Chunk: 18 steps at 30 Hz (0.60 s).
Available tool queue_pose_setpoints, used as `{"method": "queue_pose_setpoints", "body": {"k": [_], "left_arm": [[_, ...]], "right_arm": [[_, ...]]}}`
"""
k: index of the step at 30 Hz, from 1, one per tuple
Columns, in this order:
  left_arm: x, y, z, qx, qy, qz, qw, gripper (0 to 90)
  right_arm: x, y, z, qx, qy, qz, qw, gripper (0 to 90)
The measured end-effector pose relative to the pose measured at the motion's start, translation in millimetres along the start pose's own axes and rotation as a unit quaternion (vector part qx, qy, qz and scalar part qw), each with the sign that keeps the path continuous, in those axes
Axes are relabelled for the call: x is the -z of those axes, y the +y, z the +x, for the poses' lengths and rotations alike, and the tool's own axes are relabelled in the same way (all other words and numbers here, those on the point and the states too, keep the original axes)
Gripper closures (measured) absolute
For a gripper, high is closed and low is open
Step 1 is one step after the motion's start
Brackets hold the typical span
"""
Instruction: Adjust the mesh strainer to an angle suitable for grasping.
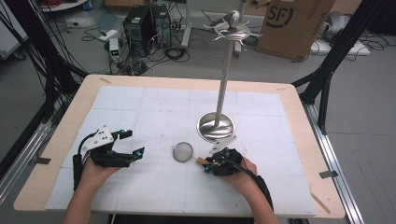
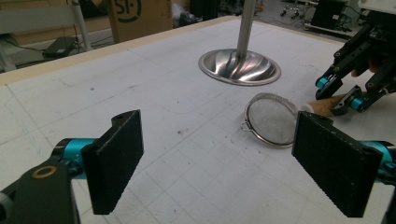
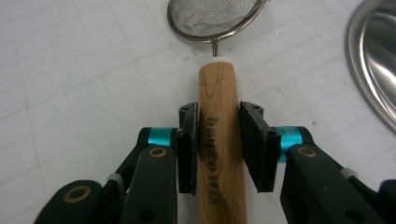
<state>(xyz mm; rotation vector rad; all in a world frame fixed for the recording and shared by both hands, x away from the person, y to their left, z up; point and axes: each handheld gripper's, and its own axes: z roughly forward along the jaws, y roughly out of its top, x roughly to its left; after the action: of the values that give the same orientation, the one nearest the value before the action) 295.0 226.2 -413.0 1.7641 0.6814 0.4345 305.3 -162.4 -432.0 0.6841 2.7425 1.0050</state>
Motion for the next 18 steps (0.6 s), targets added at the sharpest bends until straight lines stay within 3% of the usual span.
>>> {"method": "queue_pose_setpoints", "body": {"k": [5, 11, 18], "left_arm": [[1.1, 0.4, 0.7, 0.000, 0.000, -0.002, 1.0000, 17.2], [2.0, 1.0, 1.0, 0.001, -0.001, -0.005, 1.0000, 17.2], [4.2, 2.2, 1.7, 0.001, -0.001, -0.009, 1.0000, 17.2]], "right_arm": [[-8.2, 9.8, 2.2, 0.012, 0.007, 0.000, 0.9999, 68.4], [-27.3, 34.7, 12.4, 0.047, 0.025, 0.002, 0.9986, 68.6], [-46.1, 56.0, 22.9, 0.067, 0.044, 0.001, 0.9968, 68.6]]}}
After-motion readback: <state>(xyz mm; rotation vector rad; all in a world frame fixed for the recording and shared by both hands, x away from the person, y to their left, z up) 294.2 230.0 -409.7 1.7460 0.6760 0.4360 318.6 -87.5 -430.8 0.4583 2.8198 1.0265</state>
